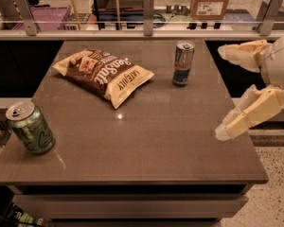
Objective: Pick green can
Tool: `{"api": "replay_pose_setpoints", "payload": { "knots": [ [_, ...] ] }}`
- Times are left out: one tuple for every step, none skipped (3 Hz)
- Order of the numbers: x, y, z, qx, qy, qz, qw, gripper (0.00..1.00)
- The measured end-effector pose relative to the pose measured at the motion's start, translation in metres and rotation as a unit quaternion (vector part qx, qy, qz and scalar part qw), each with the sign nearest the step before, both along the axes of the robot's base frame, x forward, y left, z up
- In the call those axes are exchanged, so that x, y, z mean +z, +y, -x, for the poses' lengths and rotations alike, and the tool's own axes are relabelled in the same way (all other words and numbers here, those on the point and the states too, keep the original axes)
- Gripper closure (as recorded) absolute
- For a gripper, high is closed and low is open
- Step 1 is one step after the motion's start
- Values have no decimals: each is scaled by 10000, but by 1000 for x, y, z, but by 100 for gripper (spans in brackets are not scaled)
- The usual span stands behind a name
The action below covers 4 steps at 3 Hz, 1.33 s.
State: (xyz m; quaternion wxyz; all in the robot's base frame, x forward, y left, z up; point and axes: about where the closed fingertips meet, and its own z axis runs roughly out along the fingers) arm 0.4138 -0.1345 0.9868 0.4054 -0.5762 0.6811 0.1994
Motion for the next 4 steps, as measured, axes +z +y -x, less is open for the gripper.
{"api": "replay_pose_setpoints", "payload": {
  "knots": [
    [5, 17, 3, -100, 8, -628, 9980, 0],
    [5, 17, 3, -100, 7, -628, 9980, 0],
    [1, 41, 6, 362, 101, -587, 9976, 0],
    [-7, 72, 6, 804, 28, -731, 9941, 0]
  ]
}}
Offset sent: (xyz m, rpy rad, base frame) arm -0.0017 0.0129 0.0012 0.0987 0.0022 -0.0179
